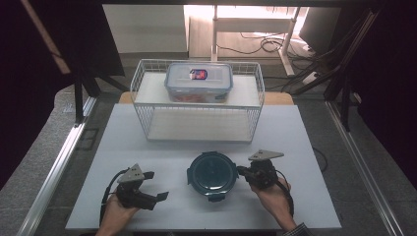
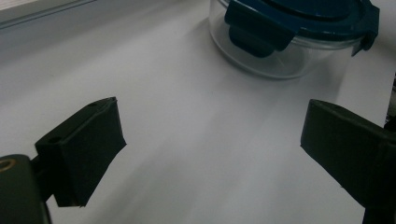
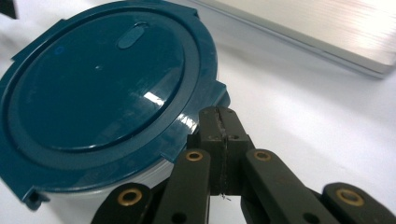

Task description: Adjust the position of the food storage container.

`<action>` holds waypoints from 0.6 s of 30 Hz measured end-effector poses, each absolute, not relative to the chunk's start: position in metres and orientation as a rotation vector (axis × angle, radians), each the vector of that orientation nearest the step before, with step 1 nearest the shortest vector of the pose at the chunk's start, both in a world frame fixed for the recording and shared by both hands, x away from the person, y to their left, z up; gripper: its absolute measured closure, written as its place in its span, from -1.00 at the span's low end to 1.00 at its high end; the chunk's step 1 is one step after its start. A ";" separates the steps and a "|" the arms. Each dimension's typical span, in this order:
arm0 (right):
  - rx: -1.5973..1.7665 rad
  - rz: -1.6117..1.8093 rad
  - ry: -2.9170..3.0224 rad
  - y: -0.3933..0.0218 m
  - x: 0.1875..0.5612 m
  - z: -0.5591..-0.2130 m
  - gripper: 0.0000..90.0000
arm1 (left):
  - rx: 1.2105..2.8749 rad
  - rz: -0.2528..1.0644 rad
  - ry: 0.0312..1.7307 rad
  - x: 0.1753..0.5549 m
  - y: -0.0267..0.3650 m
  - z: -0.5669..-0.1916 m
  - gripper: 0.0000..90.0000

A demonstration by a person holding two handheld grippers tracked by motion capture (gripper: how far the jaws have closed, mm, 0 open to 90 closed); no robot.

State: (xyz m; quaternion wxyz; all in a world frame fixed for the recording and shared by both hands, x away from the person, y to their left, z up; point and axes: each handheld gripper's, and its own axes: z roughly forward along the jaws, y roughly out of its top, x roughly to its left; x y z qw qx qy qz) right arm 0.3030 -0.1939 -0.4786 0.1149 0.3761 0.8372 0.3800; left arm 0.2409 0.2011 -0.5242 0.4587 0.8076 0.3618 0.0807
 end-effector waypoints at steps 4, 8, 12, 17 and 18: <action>1.063 1.124 2.478 -0.184 0.297 -0.478 0.99 | 1.990 0.198 0.891 0.241 0.201 -0.524 -0.88; 1.032 1.128 2.486 -0.177 0.291 -0.476 0.99 | 1.989 0.196 0.893 0.241 0.201 -0.525 -0.88; 1.034 1.163 2.509 -0.174 0.288 -0.478 0.99 | 1.992 0.196 0.892 0.241 0.201 -0.525 -0.89; 1.015 1.171 2.515 -0.171 0.287 -0.479 0.99 | 1.995 0.195 0.893 0.241 0.201 -0.525 -0.88; 1.008 1.172 2.520 -0.172 0.288 -0.479 0.99 | 1.995 0.196 0.894 0.241 0.201 -0.524 -0.88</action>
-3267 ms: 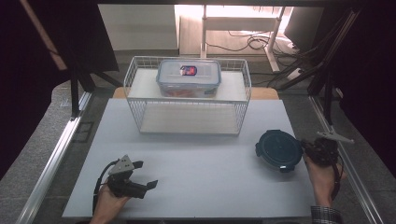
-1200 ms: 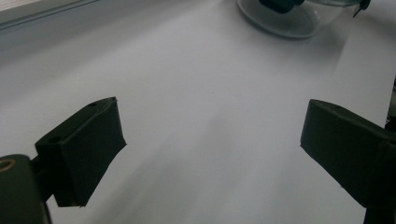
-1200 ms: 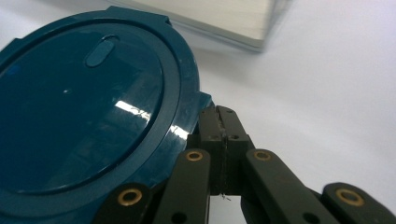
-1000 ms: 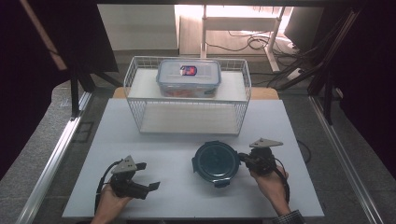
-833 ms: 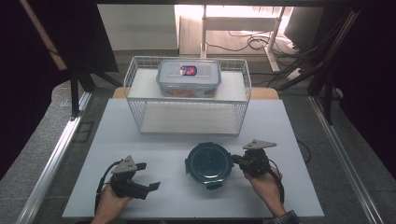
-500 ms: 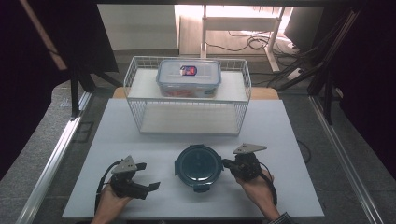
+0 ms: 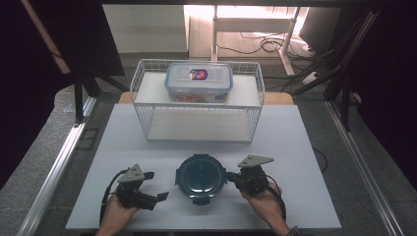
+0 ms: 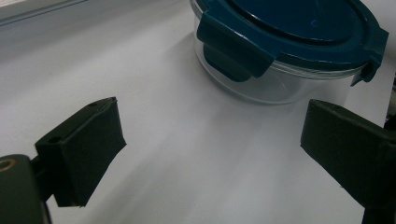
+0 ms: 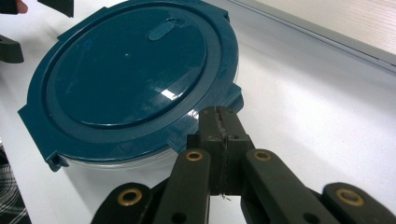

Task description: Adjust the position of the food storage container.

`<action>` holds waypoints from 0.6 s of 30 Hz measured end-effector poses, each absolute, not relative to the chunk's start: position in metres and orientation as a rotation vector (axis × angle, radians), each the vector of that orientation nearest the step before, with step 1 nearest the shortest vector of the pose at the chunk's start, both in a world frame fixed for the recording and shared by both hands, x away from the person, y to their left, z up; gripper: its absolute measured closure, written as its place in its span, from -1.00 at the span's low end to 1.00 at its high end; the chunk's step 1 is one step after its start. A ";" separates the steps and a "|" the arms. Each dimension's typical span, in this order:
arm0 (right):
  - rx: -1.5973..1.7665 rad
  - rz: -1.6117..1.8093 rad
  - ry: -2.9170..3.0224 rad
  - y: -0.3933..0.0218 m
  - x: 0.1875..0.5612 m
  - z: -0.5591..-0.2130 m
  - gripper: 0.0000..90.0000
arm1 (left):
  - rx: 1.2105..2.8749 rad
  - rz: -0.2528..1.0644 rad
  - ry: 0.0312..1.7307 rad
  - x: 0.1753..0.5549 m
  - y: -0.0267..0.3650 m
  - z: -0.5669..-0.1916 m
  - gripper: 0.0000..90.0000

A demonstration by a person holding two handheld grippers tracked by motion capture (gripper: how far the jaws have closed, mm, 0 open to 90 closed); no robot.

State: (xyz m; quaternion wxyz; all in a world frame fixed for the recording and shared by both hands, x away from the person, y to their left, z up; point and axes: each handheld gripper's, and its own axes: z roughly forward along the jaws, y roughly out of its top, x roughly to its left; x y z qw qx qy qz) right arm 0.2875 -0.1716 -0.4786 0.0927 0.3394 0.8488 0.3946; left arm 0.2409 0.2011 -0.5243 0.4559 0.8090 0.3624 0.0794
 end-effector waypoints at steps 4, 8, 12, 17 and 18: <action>0.951 1.157 2.526 -0.171 0.286 -0.477 0.98 | 1.996 0.188 0.897 0.240 0.203 -0.523 -0.87; 0.890 1.137 2.490 -0.175 0.281 -0.475 0.78 | 1.997 0.182 0.899 0.240 0.203 -0.523 -0.86; 0.932 1.195 2.467 -0.186 0.282 -0.476 0.28 | 2.003 0.186 0.897 0.239 0.203 -0.523 -0.86; 0.992 1.247 2.466 -0.198 0.286 -0.482 -0.33 | 2.001 0.188 0.898 0.239 0.203 -0.523 -0.86; 1.001 1.249 2.475 -0.199 0.286 -0.484 -0.42 | 2.002 0.190 0.897 0.239 0.203 -0.524 -0.86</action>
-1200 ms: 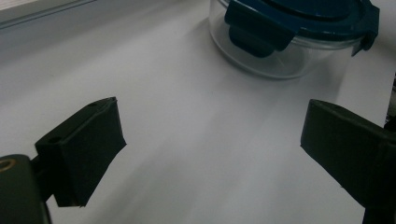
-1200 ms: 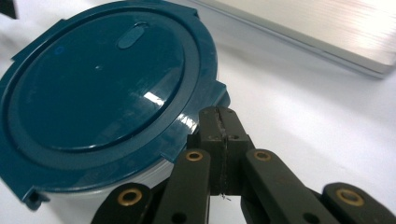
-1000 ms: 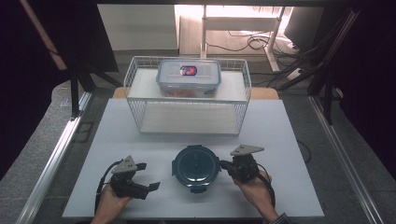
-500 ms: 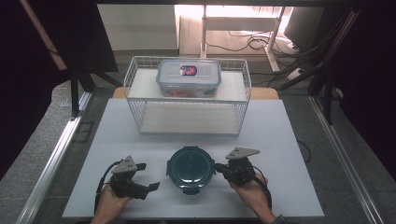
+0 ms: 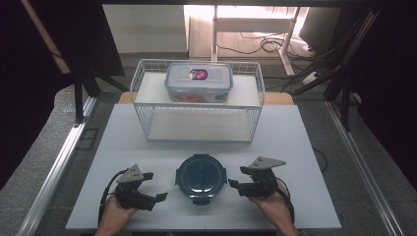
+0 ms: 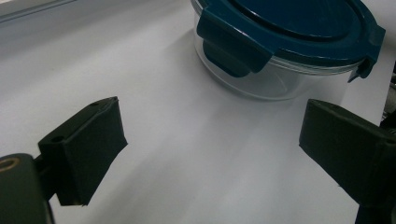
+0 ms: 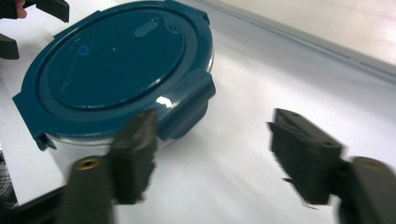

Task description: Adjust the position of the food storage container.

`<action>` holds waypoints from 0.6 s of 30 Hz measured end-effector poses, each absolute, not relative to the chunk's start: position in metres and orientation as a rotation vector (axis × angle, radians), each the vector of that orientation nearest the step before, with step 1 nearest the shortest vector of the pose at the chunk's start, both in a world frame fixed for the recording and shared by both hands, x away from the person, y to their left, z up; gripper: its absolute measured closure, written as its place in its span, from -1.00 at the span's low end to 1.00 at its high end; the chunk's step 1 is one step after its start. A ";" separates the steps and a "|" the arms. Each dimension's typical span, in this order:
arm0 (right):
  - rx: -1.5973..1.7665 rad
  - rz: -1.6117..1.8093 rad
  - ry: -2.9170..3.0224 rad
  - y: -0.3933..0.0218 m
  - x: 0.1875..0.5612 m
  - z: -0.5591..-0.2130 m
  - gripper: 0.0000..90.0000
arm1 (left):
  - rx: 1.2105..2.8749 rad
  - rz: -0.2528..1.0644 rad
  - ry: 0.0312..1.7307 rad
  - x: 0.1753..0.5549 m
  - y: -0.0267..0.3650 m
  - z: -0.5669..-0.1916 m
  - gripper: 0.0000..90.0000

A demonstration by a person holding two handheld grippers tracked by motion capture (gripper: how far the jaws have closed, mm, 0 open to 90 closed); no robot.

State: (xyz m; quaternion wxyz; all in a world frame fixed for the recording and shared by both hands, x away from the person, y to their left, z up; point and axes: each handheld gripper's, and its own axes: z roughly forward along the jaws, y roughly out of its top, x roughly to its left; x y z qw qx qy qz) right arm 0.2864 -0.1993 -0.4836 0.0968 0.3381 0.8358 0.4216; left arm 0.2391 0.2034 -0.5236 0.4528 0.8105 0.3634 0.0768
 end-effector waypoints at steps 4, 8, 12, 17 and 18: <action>0.978 1.233 2.483 -0.200 0.284 -0.487 -0.70 | 2.004 0.195 0.897 0.239 0.203 -0.525 -0.87; 0.898 1.224 2.494 -0.197 0.278 -0.488 -0.89 | 2.004 0.197 0.895 0.239 0.203 -0.525 -0.87; 0.863 1.204 2.517 -0.197 0.274 -0.491 -0.92 | 2.005 0.197 0.895 0.239 0.204 -0.525 -0.87; 0.864 1.185 2.532 -0.198 0.274 -0.495 -0.92 | 2.007 0.194 0.895 0.240 0.203 -0.526 -0.88; 0.868 1.183 2.533 -0.198 0.274 -0.495 -0.92 | 2.009 0.193 0.895 0.240 0.203 -0.526 -0.88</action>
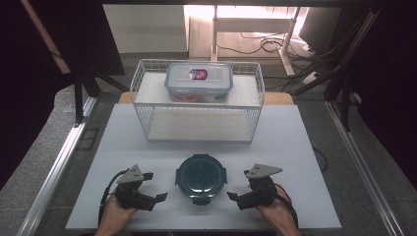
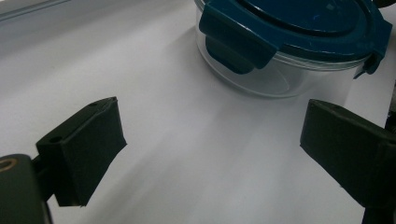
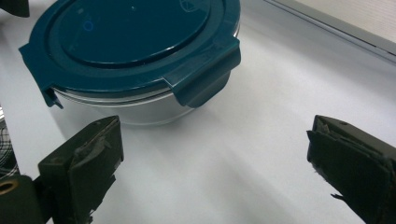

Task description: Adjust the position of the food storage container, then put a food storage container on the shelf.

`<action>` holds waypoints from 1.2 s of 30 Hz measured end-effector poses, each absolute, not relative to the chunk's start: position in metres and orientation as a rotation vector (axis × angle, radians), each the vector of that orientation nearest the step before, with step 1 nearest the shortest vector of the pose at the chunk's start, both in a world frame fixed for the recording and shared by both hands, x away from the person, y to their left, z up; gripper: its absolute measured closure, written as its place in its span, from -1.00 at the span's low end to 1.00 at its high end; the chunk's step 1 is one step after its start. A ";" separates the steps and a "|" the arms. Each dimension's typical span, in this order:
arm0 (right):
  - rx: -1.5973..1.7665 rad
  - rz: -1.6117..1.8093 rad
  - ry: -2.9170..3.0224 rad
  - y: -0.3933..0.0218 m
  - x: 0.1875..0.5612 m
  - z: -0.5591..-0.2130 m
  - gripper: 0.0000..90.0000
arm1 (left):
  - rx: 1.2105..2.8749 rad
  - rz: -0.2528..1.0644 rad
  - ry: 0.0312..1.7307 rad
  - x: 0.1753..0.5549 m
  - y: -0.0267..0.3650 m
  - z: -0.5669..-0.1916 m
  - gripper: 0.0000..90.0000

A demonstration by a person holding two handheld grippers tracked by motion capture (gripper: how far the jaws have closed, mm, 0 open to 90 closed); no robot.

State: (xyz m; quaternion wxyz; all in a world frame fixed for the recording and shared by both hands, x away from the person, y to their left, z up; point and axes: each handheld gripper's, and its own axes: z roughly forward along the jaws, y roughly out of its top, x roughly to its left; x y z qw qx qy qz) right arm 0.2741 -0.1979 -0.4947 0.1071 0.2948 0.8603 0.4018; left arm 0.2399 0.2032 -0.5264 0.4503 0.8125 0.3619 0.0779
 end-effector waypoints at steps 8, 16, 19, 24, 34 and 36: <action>0.846 1.192 2.515 -0.197 0.274 -0.493 -0.94 | 1.988 0.164 0.921 0.241 0.202 -0.526 -0.88; 0.901 1.221 2.533 -0.193 0.276 -0.485 -0.93 | 1.937 0.088 0.940 0.244 0.199 -0.519 -0.89; 0.908 1.217 2.544 -0.190 0.277 -0.482 -0.98 | 1.928 0.047 0.915 0.247 0.195 -0.515 -0.91; 0.967 1.134 2.572 -0.179 0.282 -0.483 -1.00 | 1.990 0.028 0.901 0.253 0.180 -0.509 -0.94; 0.956 1.169 2.626 -0.162 0.298 -0.472 -0.86 | 2.042 -0.002 0.852 0.278 0.152 -0.497 -0.92; 0.967 1.172 2.644 -0.160 0.304 -0.474 -0.85 | 2.040 -0.024 0.857 0.285 0.148 -0.498 -0.91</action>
